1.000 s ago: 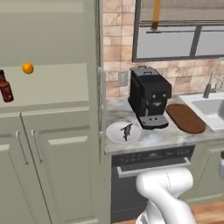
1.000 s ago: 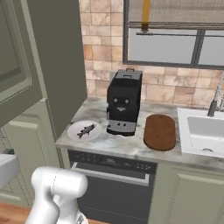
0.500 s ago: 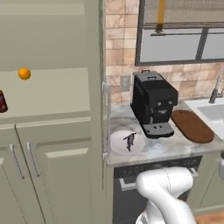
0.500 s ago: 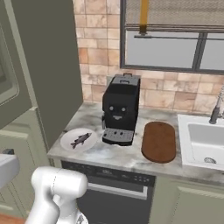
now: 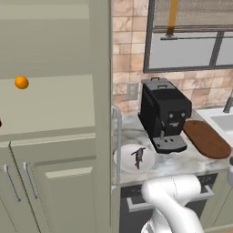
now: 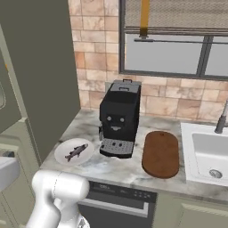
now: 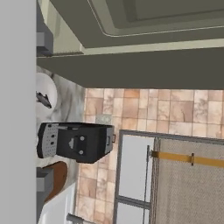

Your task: Pick the fish from the plate and place it on the cutting board. Then pick the condiment bottle from the cabinet and place it next to the cutting board.

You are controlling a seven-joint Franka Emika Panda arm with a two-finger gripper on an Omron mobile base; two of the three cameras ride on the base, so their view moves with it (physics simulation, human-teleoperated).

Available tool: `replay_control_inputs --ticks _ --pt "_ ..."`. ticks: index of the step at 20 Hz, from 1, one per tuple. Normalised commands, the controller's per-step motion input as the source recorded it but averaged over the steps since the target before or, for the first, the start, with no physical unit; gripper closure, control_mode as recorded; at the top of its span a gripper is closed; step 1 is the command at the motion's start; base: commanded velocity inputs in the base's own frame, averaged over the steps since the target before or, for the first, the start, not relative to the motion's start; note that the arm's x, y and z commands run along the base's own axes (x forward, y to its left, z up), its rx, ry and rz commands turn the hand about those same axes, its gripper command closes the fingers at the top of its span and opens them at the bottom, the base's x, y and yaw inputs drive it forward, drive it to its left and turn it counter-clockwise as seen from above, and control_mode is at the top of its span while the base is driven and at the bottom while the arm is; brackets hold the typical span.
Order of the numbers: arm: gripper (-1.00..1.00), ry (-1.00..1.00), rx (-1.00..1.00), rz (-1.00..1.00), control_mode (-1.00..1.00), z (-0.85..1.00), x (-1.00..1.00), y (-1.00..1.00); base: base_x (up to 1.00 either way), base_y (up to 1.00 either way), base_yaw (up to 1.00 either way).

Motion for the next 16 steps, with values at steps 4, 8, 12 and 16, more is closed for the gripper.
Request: replay_control_inputs --ticks 4,8,12,16 --pt "-1.0 0.0 0.0 0.0 1.0 0.0 0.0 0.0 0.38 -0.26 0.0" --pt "-1.0 0.0 0.0 0.0 1.0 0.0 0.0 0.0 0.36 -0.26 0.0" --pt "-1.0 0.0 0.0 0.0 1.0 0.0 0.0 0.0 0.29 -0.2 0.0" --pt "-1.0 0.0 0.0 0.0 -1.0 0.0 0.01 0.0 0.05 -0.06 0.0"
